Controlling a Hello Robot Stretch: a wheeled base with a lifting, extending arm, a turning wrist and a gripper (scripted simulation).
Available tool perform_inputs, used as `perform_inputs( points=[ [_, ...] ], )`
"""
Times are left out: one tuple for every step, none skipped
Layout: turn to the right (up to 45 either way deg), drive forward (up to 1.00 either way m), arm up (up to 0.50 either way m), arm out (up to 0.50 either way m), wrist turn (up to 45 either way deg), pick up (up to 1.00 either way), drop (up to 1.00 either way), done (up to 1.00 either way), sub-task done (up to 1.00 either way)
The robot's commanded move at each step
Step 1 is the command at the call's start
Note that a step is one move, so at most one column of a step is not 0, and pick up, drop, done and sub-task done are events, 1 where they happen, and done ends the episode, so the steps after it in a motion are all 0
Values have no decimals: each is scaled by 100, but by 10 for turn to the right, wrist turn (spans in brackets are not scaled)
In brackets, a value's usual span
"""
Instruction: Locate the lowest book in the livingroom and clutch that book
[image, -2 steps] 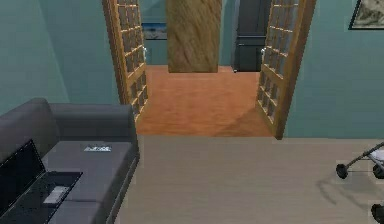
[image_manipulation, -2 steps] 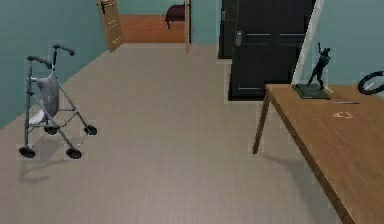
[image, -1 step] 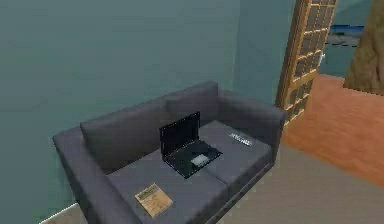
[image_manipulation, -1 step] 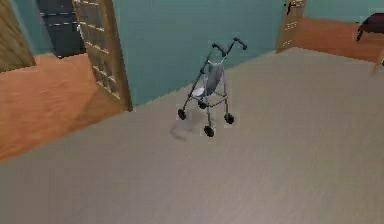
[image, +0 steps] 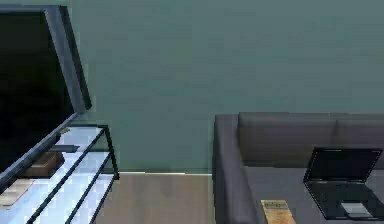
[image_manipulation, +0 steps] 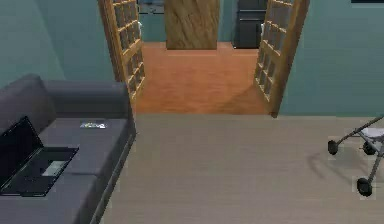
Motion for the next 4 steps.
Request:
perform_inputs(
  points=[
    [-450, 0, 0, 0, 0, 0, 0, 0, 0],
    [-120, 0, 0, 0, 0, 0, 0, 0, 0],
    [0, 0, 50, 0, 0, 0, 0, 0, 0],
    [0, 0, 0, 48, 0, 0, 0, 0, 0]
  ],
)
